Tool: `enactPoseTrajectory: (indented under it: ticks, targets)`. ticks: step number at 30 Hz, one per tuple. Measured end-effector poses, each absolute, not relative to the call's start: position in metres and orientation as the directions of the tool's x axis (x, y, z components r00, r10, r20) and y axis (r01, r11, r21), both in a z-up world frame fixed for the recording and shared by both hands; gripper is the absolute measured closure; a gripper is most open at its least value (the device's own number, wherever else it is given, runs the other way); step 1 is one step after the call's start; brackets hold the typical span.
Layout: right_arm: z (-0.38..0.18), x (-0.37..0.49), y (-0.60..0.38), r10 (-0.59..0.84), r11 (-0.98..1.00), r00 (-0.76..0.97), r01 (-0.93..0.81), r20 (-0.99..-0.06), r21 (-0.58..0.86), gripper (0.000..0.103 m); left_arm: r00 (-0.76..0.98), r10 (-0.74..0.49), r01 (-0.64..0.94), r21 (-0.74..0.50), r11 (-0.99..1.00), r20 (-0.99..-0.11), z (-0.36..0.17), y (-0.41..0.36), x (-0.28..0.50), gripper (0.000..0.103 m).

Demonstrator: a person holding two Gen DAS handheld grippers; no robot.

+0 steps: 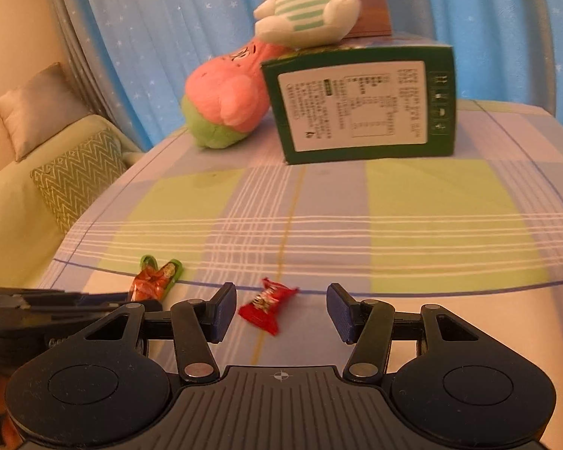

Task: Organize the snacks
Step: 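Grasp the green-edged printed candy bar with the left gripper while the right gripper grasps the small red candy, then carry both held candies toward the orange tray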

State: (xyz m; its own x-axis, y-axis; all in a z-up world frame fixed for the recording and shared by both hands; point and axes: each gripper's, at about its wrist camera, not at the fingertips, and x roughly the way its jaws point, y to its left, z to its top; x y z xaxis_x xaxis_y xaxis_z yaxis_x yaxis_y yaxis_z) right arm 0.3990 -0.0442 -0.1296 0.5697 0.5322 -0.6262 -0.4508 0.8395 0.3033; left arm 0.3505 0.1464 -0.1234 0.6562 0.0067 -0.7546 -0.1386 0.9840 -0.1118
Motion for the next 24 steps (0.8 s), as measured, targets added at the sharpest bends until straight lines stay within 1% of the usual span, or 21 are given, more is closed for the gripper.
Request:
enactPoseTrajectory:
  ticks: [2, 5, 7, 9, 12, 18, 22, 24]
  targets:
    - [-0.134, 0.403, -0.037, 0.520, 0.846, 0.575, -0.449, -0.631, 0.287, 0.049, 0.656, 0.004, -0.143, -0.119, 0.982, -0.754, -0.123, 0.148, 0.350, 0.077]
    - [-0.142, 0.406, -0.029, 0.500, 0.855, 0.574, -0.447, -0.649, 0.263, 0.064, 0.659, 0.009, -0.145, -0.115, 0.983, -0.752, -0.124, 0.148, 0.350, 0.077]
    - [-0.143, 0.404, -0.024, 0.484, 0.858, 0.591, -0.464, -0.645, 0.219, 0.068, 0.661, 0.013, -0.142, -0.109, 0.984, -0.751, -0.124, 0.147, 0.351, 0.077]
    - [-0.145, 0.402, -0.022, 0.472, 0.858, 0.600, -0.481, -0.646, 0.181, 0.081, 0.662, 0.021, -0.136, -0.092, 0.986, -0.749, -0.124, 0.145, 0.351, 0.075]
    - [-0.145, 0.400, -0.024, 0.462, 0.855, 0.604, -0.498, -0.650, 0.145, 0.083, 0.665, 0.044, -0.129, -0.056, 0.990, -0.746, -0.125, 0.143, 0.351, 0.070]
    - [-0.143, 0.397, -0.031, 0.450, 0.861, 0.604, -0.490, -0.658, 0.139, 0.084, 0.666, 0.039, -0.106, -0.043, 0.993, -0.745, -0.128, 0.141, 0.350, 0.069]
    - [-0.140, 0.394, -0.034, 0.445, 0.862, 0.603, -0.490, -0.661, 0.133, 0.085, 0.666, 0.054, -0.098, -0.015, 0.995, -0.744, -0.129, 0.137, 0.350, 0.070]
    - [-0.140, 0.392, -0.036, 0.445, 0.862, 0.602, -0.490, -0.663, 0.133, 0.085, 0.667, 0.064, -0.099, -0.002, 0.995, -0.743, -0.129, 0.135, 0.350, 0.076]
